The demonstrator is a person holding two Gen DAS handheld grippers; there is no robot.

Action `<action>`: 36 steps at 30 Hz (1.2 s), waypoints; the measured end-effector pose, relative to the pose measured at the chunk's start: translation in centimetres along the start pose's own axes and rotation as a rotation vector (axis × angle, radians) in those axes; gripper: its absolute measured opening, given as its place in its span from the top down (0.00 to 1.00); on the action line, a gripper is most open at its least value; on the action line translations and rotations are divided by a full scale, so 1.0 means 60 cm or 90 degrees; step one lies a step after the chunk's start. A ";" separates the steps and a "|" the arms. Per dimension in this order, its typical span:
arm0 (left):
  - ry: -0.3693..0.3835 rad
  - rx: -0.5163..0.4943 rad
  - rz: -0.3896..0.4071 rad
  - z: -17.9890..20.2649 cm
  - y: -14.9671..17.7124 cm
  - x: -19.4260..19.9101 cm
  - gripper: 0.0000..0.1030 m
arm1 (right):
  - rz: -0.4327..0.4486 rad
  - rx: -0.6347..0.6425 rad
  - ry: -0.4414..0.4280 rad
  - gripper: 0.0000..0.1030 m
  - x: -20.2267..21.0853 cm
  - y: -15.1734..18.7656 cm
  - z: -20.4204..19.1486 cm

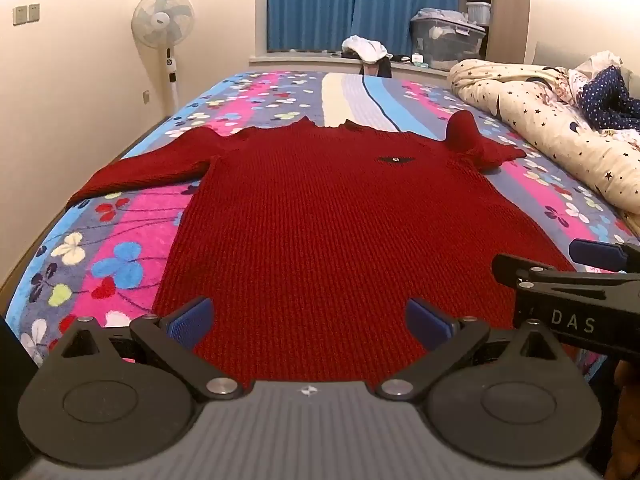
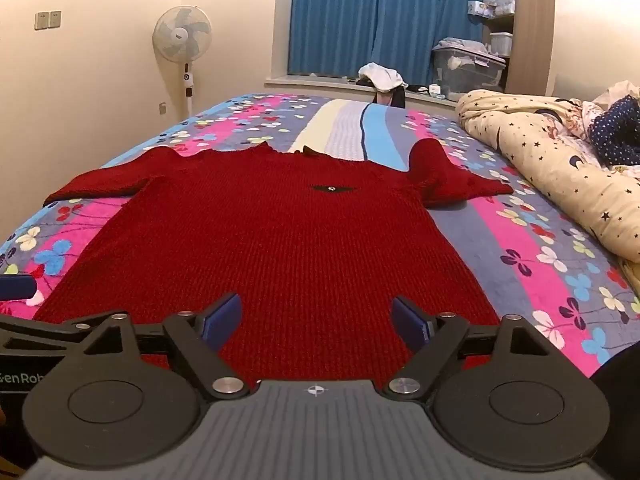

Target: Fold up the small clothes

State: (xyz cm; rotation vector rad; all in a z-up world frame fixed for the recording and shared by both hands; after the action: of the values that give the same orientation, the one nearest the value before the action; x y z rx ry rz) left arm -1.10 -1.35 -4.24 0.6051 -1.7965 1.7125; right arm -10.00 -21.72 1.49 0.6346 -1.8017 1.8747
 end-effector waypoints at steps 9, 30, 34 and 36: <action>-0.001 0.000 -0.005 0.002 0.003 -0.004 0.01 | -0.001 -0.010 0.005 0.19 -0.008 -0.004 -0.006; -0.009 0.005 -0.014 -0.009 0.006 -0.014 0.01 | -0.016 -0.014 0.006 0.19 -0.017 -0.005 -0.006; -0.009 0.004 -0.013 -0.009 0.006 -0.013 0.01 | -0.023 -0.016 0.004 0.19 -0.016 -0.005 -0.005; -0.009 0.004 -0.013 -0.008 0.006 -0.013 0.01 | -0.032 -0.019 0.002 0.19 -0.015 -0.003 -0.005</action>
State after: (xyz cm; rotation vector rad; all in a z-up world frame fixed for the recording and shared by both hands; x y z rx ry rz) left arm -0.73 -0.87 -5.05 0.6374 -1.7884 1.7048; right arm -9.15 -21.42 1.07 0.6589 -1.7912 1.8124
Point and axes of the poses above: each gripper's, at about its wrist camera, not at the fingertips, and x roughly against the way its jaws point, z to its right, y to its underside, the point moved 2 cm from there along -x, roughly the way its jaws point, and after that the axes turned 5 degrees about -z, right-handed, at the moved point
